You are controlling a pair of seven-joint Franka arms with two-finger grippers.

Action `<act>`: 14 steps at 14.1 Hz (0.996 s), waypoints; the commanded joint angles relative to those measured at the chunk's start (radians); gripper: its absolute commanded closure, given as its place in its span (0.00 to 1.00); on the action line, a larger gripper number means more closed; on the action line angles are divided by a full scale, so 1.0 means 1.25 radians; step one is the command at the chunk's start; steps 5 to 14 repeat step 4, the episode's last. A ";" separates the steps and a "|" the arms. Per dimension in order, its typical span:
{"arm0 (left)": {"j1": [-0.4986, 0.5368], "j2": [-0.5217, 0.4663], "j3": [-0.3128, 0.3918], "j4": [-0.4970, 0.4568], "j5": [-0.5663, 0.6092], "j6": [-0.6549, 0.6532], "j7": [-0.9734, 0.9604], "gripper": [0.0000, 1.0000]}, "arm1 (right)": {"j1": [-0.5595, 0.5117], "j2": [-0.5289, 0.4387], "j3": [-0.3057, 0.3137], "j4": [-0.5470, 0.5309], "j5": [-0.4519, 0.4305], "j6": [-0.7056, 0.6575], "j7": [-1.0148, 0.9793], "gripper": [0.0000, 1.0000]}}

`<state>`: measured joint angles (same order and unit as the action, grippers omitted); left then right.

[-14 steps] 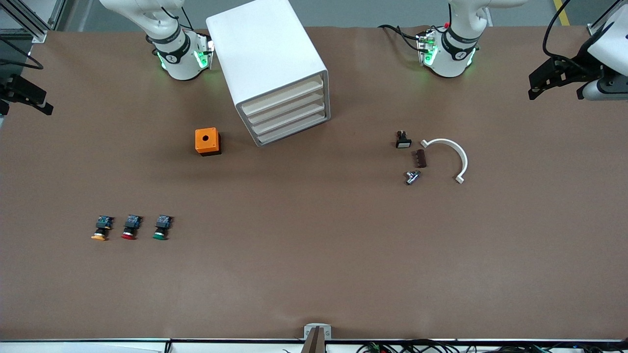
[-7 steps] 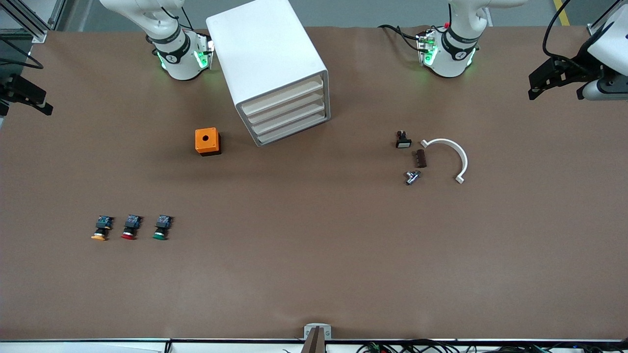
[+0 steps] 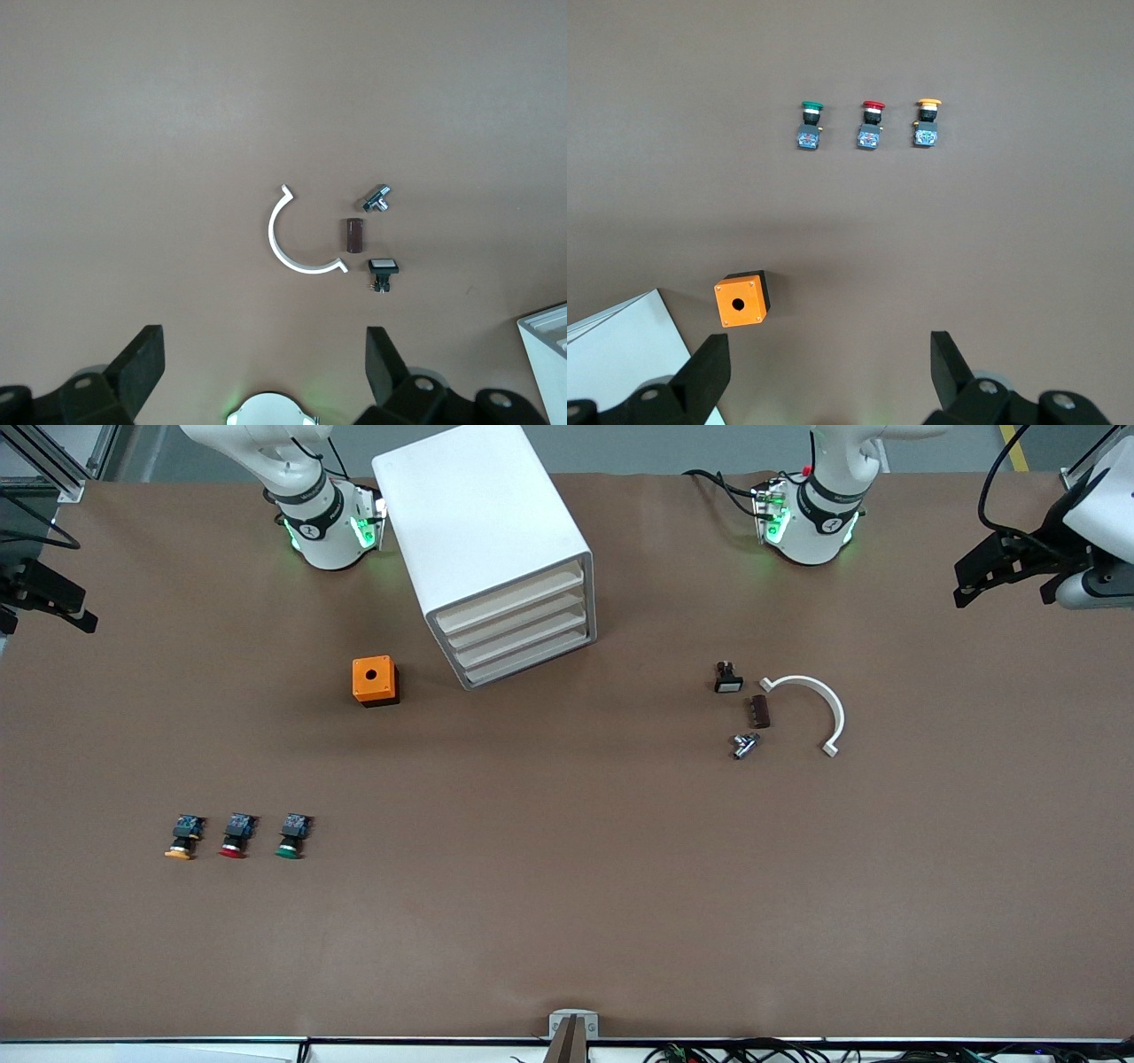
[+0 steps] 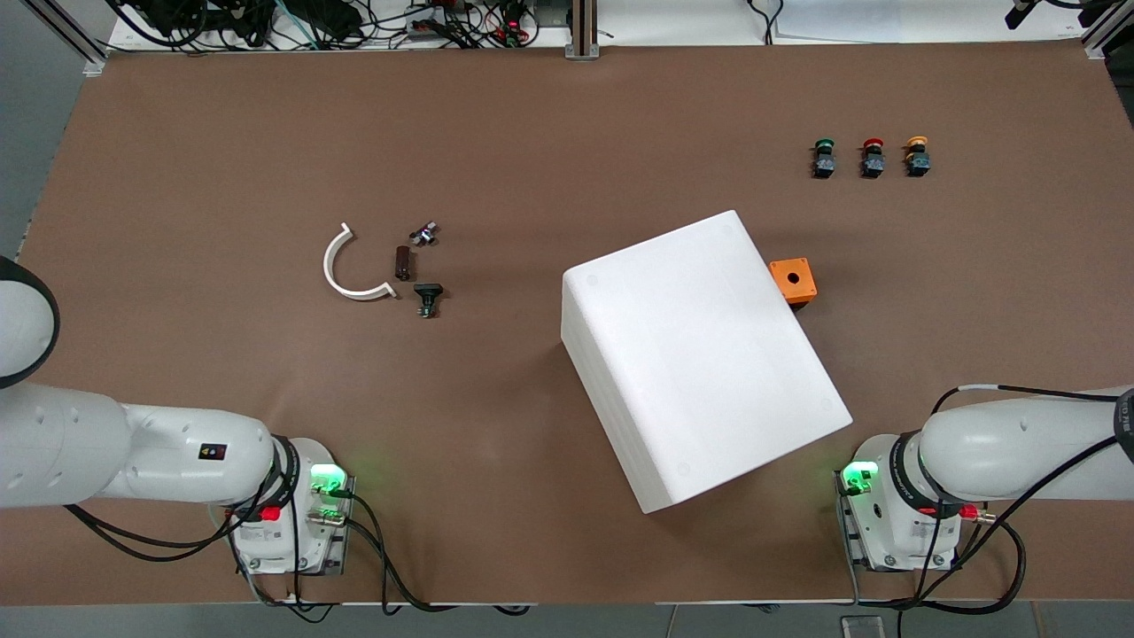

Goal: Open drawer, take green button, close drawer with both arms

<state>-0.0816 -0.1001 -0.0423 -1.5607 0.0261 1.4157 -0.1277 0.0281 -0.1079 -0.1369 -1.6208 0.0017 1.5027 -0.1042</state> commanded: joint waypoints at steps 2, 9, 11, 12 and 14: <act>0.004 0.000 -0.004 0.004 -0.001 0.000 -0.011 0.00 | 0.002 -0.027 0.010 -0.026 -0.011 -0.004 -0.006 0.00; 0.005 0.000 -0.004 0.005 -0.002 -0.016 -0.005 0.00 | 0.001 -0.027 0.008 -0.026 -0.011 -0.014 -0.005 0.00; 0.005 0.000 -0.004 0.005 -0.002 -0.016 -0.005 0.00 | 0.001 -0.027 0.008 -0.026 -0.011 -0.014 -0.005 0.00; 0.005 0.000 -0.004 0.005 -0.002 -0.016 -0.005 0.00 | 0.001 -0.027 0.008 -0.026 -0.011 -0.014 -0.005 0.00; 0.005 0.000 -0.004 0.005 -0.002 -0.016 -0.005 0.00 | 0.001 -0.027 0.008 -0.026 -0.011 -0.014 -0.005 0.00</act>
